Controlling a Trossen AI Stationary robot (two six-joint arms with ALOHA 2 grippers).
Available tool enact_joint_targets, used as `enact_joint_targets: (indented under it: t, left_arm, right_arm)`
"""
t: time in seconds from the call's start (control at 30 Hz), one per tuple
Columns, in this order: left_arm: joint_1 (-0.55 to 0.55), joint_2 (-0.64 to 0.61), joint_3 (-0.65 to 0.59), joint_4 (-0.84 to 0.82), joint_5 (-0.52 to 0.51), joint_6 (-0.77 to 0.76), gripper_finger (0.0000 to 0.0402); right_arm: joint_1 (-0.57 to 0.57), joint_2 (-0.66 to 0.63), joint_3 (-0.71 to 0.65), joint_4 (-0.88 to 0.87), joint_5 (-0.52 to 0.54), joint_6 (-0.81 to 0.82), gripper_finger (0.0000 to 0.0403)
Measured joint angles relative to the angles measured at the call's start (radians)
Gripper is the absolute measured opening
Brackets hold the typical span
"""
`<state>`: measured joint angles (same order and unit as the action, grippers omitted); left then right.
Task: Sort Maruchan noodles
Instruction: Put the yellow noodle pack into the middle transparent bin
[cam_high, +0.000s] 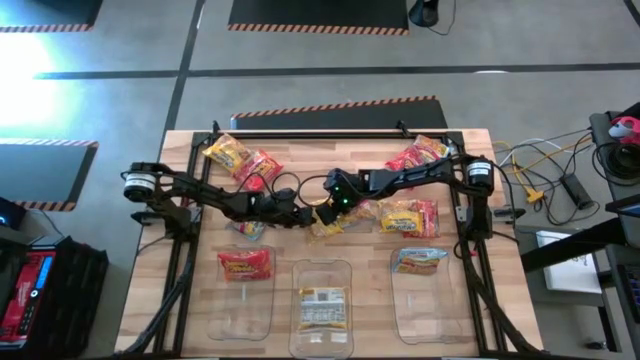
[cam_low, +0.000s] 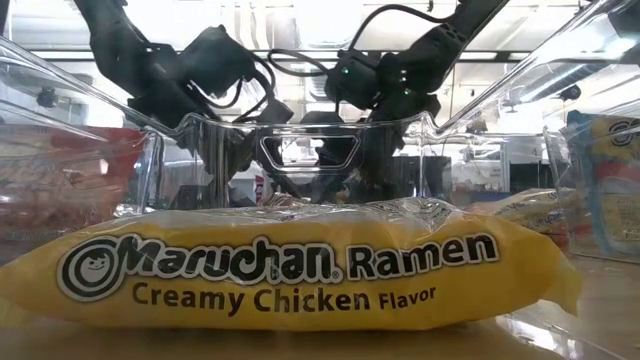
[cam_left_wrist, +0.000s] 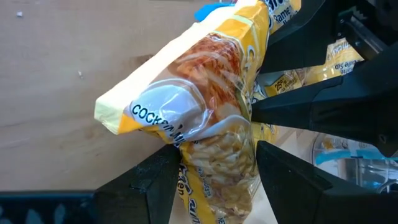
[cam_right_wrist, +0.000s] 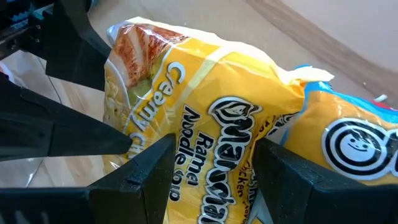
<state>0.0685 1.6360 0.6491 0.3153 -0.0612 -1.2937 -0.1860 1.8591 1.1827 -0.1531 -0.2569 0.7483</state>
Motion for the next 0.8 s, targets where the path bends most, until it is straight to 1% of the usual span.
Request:
enact_joint_targets:
  t: [0.37, 0.47, 0.6, 0.8]
  left_arm:
    - [0.000, 0.000, 0.000, 0.002, 0.000, 0.014, 0.0194]
    - [0.002, 0.000, 0.000, -0.002, 0.012, 0.017, 0.0194]
    - [0.002, -0.002, 0.007, -0.056, 0.028, -0.004, 0.0194]
    - [-0.002, -0.028, 0.004, -0.050, 0.042, 0.020, 0.0194]
  right_arm:
    - [0.000, 0.000, 0.007, 0.000, 0.000, -0.036, 0.0199]
    - [0.000, 0.000, 0.008, -0.006, 0.000, -0.034, 0.0199]
    - [-0.008, 0.000, 0.009, -0.013, -0.012, -0.023, 0.0198]
    - [-0.011, -0.001, 0.009, -0.028, -0.020, -0.013, 0.0198]
